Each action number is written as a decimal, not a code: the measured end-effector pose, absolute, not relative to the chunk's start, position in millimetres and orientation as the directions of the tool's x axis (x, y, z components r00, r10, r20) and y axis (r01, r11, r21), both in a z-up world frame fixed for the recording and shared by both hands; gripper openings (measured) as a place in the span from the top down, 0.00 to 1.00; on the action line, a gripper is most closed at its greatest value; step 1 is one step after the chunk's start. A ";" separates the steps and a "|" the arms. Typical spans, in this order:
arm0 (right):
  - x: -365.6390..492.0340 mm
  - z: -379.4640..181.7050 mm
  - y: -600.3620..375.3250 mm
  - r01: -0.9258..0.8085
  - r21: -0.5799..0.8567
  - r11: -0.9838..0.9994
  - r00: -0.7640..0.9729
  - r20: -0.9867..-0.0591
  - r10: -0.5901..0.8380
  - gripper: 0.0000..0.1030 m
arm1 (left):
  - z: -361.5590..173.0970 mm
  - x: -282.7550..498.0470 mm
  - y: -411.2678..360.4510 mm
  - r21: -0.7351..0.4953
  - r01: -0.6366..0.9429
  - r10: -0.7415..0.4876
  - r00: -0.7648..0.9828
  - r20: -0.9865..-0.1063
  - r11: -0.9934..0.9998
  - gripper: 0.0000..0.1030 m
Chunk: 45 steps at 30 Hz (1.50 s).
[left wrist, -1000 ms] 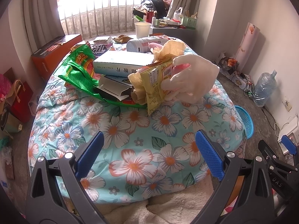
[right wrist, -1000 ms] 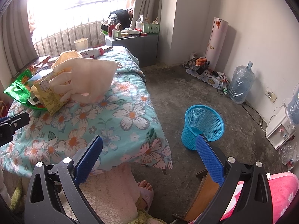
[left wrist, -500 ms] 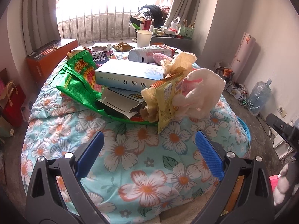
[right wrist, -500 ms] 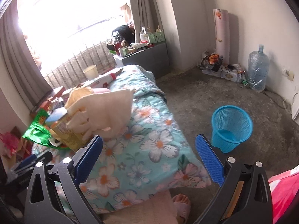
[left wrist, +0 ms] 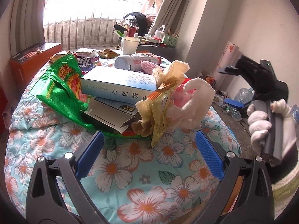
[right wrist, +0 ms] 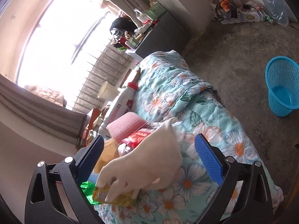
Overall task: Collect trash
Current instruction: 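Grasp the tan paper napkin with the left gripper while the right gripper grasps the white tissue, then carry the napkin and tissue in both grippers over the blue wastebasket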
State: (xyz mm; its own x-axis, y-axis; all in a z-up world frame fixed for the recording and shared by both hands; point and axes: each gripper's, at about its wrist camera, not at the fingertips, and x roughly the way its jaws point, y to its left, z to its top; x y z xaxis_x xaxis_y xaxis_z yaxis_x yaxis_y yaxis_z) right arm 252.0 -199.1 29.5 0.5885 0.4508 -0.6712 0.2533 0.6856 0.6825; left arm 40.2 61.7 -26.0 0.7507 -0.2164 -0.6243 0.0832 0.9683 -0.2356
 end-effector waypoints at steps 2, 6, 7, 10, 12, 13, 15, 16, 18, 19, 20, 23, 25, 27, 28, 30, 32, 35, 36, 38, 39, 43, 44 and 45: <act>264.2 13.9 -202.2 0.296 0.679 0.672 0.543 -0.698 0.467 0.29 | -27.4 39.9 59.9 -0.236 0.096 -0.227 0.748 -0.624 0.967 0.08; 259.4 -6.3 -203.5 0.295 0.716 0.633 0.477 -0.684 0.552 0.58 | -28.2 38.9 59.2 -0.240 0.118 -0.245 0.748 -0.617 0.964 0.08; 253.0 -6.6 -203.5 0.276 0.714 0.643 0.472 -0.684 0.557 0.62 | -28.3 38.9 59.5 -0.242 0.122 -0.249 0.748 -0.615 0.963 0.08; 225.4 -3.8 -206.2 0.233 0.707 0.668 0.472 -0.683 0.558 0.78 | -27.9 39.3 60.6 -0.260 0.140 -0.274 0.749 -0.603 0.955 0.08; 204.3 -4.7 -211.0 0.208 0.706 0.677 0.470 -0.680 0.564 0.85 | -27.2 39.5 60.7 -0.269 0.156 -0.291 0.752 -0.592 0.951 0.08; 192.0 -6.1 -215.0 0.203 0.698 0.687 0.464 -0.686 0.560 0.85 | -26.8 40.2 60.3 -0.272 0.165 -0.299 0.752 -0.587 0.948 0.08; 173.8 -11.7 -222.5 0.211 0.683 0.699 0.449 -0.703 0.551 0.85 | -26.4 42.0 59.0 -0.277 0.184 -0.317 0.750 -0.581 0.943 0.08; 166.6 -15.1 -227.1 0.222 0.685 0.694 0.446 -0.704 0.552 0.85 | -26.0 43.2 57.7 -0.276 0.192 -0.322 0.748 -0.581 0.942 0.08; 158.8 -21.2 -235.8 0.246 0.702 0.668 0.447 -0.694 0.565 0.85 | -24.4 45.0 54.1 -0.270 0.210 -0.333 0.746 -0.578 0.940 0.08; 155.7 -22.8 -239.4 0.255 0.712 0.654 0.451 -0.686 0.571 0.85 | -23.5 45.3 52.2 -0.266 0.217 -0.335 0.746 -0.575 0.939 0.08; 152.6 -24.1 -241.7 0.258 0.722 0.642 0.454 -0.677 0.579 0.83 | -22.2 45.2 50.4 -0.261 0.224 -0.337 0.747 -0.572 0.939 0.08; 148.9 -23.1 -243.4 0.244 0.742 0.624 0.468 -0.654 0.594 0.51 | -18.4 44.4 46.2 -0.248 0.233 -0.335 0.756 -0.562 0.940 0.08; 151.0 -19.6 -239.8 0.211 0.745 0.633 0.466 -0.646 0.605 0.49 | -16.6 43.3 44.7 -0.238 0.234 -0.330 0.762 -0.556 0.942 0.08; 151.4 -22.1 -232.8 0.199 0.736 0.647 0.461 -0.653 0.601 0.49 | -16.0 44.1 43.2 -0.226 0.231 -0.320 0.765 -0.559 0.946 0.09; 150.9 -23.9 -227.6 0.193 0.732 0.654 0.456 -0.657 0.600 0.49 | -16.3 44.7 43.2 -0.222 0.230 -0.317 0.763 -0.563 0.948 0.09; 151.7 -27.4 -219.5 0.183 0.713 0.676 0.455 -0.671 0.585 0.53 | -16.6 45.5 41.8 -0.208 0.228 -0.308 0.760 -0.573 0.951 0.09; 150.1 -26.8 -214.8 0.170 0.690 0.704 0.459 -0.688 0.563 0.67 | -15.6 46.3 39.8 -0.194 0.234 -0.304 0.757 -0.579 0.953 0.09; 149.1 -27.7 -216.3 0.159 0.682 0.714 0.457 -0.691 0.559 0.91 | -15.3 47.3 37.9 -0.177 0.240 -0.298 0.755 -0.584 0.954 0.09; 147.7 -27.1 -218.1 0.154 0.685 0.712 0.461 -0.687 0.561 0.92 | -15.5 47.5 36.9 -0.173 0.243 -0.298 0.754 -0.586 0.955 0.09; 143.7 -23.0 -223.2 0.144 0.676 0.723 0.471 -0.689 0.551 0.92 | -17.6 49.3 34.0 -0.164 0.247 -0.295 0.748 -0.595 0.955 0.09; 141.5 -20.3 -225.8 0.138 0.667 0.732 0.480 -0.692 0.540 0.93 | -19.0 50.9 31.8 -0.162 0.252 -0.298 0.742 -0.601 0.954 0.09; 139.1 -20.3 -232.9 0.134 0.654 0.745 0.488 -0.698 0.525 0.93 | -26.0 61.7 20.2 -0.167 0.288 -0.326 0.698 -0.638 0.943 0.23; 139.2 -22.6 -233.6 0.136 0.657 0.742 0.485 -0.697 0.528 0.93 | -26.9 67.0 17.9 -0.171 0.294 -0.332 0.684 -0.650 0.940 0.26; 139.5 -24.7 -233.9 0.136 0.659 0.739 0.482 -0.696 0.532 0.93 | -27.7 72.0 16.1 -0.174 0.293 -0.333 0.677 -0.656 0.940 0.30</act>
State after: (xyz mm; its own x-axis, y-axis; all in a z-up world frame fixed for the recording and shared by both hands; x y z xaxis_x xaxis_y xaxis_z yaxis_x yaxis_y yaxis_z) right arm 139.5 -233.9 -24.7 0.4825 0.5317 -0.6961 0.1365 0.7394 0.6593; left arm 72.0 16.1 -27.7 0.6771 -0.3327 -0.6564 0.2932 0.9401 -0.1742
